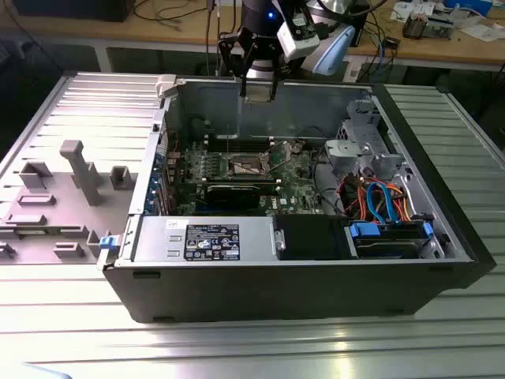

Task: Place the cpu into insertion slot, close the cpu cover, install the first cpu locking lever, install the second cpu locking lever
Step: 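Place the cpu into insertion slot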

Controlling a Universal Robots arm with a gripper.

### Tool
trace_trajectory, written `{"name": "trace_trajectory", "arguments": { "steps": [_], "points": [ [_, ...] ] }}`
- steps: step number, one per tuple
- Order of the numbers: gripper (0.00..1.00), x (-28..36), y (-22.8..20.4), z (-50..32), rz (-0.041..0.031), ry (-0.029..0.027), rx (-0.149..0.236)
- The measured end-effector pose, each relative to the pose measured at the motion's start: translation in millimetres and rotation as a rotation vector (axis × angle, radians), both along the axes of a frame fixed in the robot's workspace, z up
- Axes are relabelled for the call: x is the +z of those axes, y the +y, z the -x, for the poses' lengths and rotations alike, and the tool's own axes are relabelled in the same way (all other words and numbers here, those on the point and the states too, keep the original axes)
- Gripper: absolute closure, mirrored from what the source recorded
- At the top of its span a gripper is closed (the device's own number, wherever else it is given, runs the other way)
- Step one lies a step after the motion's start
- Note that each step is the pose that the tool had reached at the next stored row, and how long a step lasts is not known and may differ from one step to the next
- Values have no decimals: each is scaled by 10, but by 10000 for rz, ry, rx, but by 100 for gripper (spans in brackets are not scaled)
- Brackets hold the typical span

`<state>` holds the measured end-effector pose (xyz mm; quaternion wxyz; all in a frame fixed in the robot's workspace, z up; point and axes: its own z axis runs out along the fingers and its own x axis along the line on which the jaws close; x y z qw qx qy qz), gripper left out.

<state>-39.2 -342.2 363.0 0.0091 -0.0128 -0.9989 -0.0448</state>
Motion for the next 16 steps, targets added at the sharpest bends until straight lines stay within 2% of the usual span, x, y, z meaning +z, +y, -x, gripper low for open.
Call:
{"name": "trace_trajectory", "arguments": {
  "steps": [16],
  "points": [
    [45,0,-22,0,0,0,0]
  ]
}}
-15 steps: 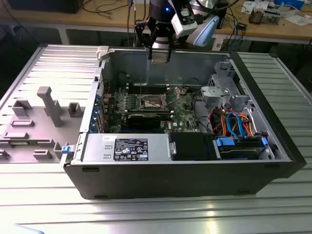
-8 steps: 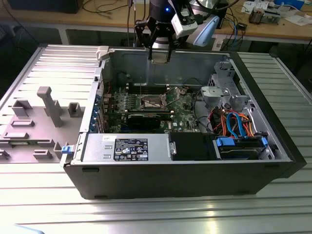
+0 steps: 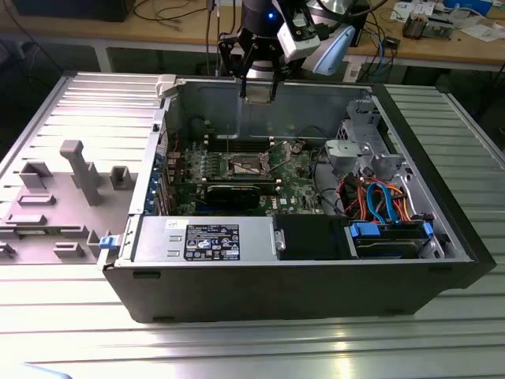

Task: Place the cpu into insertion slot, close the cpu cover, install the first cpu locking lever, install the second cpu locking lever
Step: 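Place the cpu into insertion slot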

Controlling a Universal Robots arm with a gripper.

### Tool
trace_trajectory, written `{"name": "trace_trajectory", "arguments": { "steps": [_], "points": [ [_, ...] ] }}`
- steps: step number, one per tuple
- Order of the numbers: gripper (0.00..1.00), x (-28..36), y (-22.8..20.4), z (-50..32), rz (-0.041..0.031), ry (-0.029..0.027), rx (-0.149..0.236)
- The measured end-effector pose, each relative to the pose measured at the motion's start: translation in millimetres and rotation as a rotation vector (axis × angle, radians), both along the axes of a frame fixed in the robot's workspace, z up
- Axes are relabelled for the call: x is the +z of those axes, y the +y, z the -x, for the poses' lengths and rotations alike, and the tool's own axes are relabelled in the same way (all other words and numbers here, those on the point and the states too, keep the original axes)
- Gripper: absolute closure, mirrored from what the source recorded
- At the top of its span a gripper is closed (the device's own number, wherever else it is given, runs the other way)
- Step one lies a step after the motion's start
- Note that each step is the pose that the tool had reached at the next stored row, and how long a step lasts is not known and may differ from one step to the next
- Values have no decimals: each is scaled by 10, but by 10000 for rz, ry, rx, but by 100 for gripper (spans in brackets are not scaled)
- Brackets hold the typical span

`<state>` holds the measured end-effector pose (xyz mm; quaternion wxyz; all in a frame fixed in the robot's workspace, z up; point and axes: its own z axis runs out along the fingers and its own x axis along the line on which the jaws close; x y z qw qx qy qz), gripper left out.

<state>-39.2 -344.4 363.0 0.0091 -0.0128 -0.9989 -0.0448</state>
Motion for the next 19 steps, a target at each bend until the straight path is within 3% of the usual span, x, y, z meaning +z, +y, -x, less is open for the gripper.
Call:
{"name": "trace_trajectory", "arguments": {
  "steps": [6,19],
  "points": [
    [45,-3,0,0,24,2,-394],
    [45,-4,0,0,23,0,-397]
  ]
}}
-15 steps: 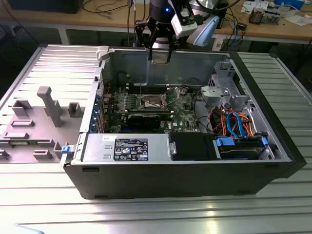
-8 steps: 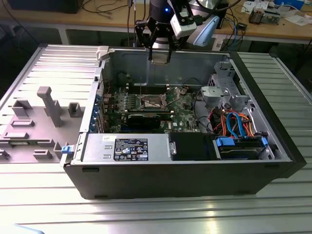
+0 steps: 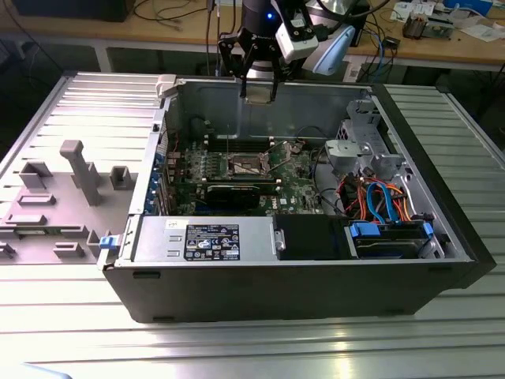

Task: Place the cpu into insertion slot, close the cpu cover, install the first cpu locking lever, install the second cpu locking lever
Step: 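Place the cpu into insertion slot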

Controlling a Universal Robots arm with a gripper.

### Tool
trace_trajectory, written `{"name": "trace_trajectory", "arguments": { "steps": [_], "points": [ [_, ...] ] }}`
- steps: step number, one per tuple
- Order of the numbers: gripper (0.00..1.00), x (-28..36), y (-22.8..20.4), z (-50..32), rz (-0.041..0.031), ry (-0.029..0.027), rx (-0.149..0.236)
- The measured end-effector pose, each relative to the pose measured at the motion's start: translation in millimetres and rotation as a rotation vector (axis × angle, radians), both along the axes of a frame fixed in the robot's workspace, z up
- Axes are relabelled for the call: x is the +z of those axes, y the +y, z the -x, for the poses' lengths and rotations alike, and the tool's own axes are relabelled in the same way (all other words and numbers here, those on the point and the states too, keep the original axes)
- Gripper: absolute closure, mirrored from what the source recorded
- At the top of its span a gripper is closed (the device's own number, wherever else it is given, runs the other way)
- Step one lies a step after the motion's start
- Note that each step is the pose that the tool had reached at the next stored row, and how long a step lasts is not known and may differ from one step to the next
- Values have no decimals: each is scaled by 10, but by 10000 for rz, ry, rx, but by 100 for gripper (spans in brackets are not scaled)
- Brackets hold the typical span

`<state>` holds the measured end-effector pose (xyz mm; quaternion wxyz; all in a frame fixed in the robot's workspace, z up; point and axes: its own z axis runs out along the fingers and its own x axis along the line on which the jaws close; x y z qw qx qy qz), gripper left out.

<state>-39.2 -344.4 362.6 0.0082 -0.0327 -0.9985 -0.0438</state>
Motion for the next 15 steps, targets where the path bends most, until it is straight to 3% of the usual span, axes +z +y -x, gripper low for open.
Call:
{"name": "trace_trajectory", "arguments": {
  "steps": [5,9,15],
  "points": [
    [45,-1,-62,0,4,0,-1],
    [45,-3,-64,0,12,1,-308],
    [45,-3,-65,0,12,0,-310]
  ]
}}
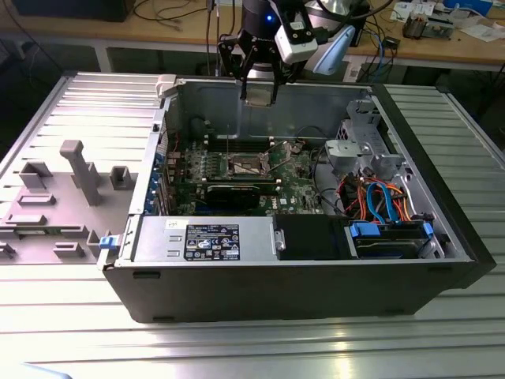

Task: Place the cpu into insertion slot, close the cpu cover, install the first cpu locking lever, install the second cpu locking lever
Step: 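Place the cpu into insertion slot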

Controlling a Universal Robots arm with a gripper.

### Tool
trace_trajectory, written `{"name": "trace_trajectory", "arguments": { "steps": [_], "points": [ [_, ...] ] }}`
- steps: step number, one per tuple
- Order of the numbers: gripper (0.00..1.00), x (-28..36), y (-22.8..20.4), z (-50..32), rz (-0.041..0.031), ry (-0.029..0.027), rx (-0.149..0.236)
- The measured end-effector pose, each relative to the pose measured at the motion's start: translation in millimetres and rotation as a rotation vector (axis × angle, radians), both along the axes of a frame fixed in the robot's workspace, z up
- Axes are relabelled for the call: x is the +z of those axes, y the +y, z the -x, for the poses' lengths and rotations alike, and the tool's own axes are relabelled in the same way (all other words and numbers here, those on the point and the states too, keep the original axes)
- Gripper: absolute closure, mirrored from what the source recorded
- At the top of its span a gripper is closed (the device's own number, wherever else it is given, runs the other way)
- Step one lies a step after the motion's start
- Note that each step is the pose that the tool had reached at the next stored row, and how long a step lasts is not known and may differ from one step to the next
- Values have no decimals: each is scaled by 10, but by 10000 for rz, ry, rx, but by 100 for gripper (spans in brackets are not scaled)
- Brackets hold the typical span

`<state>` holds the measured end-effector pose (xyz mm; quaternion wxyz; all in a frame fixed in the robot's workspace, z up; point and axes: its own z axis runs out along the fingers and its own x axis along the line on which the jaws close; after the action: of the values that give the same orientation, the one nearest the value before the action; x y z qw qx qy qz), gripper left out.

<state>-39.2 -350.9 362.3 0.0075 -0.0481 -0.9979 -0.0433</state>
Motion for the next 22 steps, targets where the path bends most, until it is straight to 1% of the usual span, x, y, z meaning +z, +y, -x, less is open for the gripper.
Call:
{"name": "trace_trajectory", "arguments": {
  "steps": [5,9,12,14,22],
  "points": [
    [45,-1,-2,0,-2,-1,0],
    [45,-2,-28,0,-2,-1,-1],
    [45,-2,-30,0,15,0,-183],
    [45,-3,-30,0,26,1,-421],
    [45,-3,-30,0,25,0,-436]
  ]
}}
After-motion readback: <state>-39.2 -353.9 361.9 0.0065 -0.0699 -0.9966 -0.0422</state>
